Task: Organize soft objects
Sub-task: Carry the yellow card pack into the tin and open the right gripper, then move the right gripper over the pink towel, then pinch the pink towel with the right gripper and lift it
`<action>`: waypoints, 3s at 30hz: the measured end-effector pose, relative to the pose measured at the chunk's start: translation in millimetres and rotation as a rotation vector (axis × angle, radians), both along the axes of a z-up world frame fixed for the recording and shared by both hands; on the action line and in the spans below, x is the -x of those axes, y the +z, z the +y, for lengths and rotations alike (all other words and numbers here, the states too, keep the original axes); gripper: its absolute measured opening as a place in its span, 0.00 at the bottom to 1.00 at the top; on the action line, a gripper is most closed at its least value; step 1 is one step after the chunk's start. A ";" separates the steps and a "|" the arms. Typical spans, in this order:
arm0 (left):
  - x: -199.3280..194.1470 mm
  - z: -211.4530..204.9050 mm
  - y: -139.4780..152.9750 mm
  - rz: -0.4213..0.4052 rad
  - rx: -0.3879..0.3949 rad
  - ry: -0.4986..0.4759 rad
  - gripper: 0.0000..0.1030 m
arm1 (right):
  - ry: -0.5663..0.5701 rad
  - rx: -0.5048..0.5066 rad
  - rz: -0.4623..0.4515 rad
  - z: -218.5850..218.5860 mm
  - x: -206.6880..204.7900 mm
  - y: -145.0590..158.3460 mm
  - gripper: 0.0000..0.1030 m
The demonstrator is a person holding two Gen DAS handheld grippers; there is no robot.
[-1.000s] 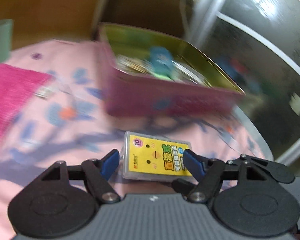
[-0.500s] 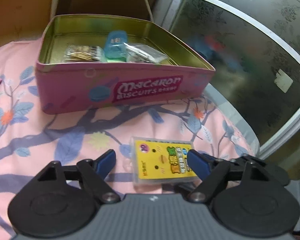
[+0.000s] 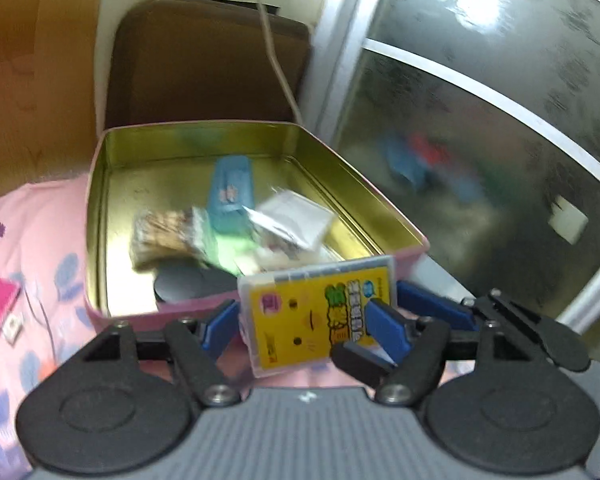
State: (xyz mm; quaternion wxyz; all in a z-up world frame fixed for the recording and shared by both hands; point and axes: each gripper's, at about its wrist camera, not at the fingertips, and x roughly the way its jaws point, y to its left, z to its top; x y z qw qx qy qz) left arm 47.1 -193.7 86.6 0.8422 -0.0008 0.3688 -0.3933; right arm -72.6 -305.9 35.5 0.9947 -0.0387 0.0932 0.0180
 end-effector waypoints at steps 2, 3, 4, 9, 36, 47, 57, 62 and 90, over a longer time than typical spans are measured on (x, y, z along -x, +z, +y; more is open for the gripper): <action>-19.7 -1.9 -1.8 0.013 0.002 0.028 0.69 | 0.006 -0.002 0.018 -3.1 -24.1 1.9 0.55; -28.9 -3.8 -2.6 0.021 -0.002 0.038 0.70 | 0.012 -0.016 0.034 -6.6 -36.9 1.2 0.54; -36.8 -5.3 -3.3 0.023 -0.003 0.045 0.70 | 0.020 -0.036 0.052 -8.5 -45.5 1.3 0.52; -82.0 -10.5 -14.3 0.043 -0.016 0.110 0.70 | 0.022 -0.081 0.088 -15.2 -88.3 2.2 0.49; -6.8 30.8 5.8 -0.222 -0.138 0.233 0.82 | -0.130 -0.210 0.025 -9.5 -28.1 -3.2 0.50; 10.0 85.3 -4.8 -0.255 -0.195 0.330 0.86 | -0.035 -0.188 0.074 35.0 -29.6 -3.6 0.51; -8.5 163.5 -31.5 -0.180 -0.203 0.474 0.86 | 0.071 -0.110 0.165 86.6 -53.3 -15.8 0.51; -18.3 200.7 -44.2 -0.174 -0.233 0.557 0.85 | 0.140 -0.064 0.215 116.3 -68.4 -22.7 0.51; -46.6 350.4 -77.3 -0.058 0.031 0.892 0.85 | 0.421 0.088 0.401 243.1 -191.4 -40.5 0.07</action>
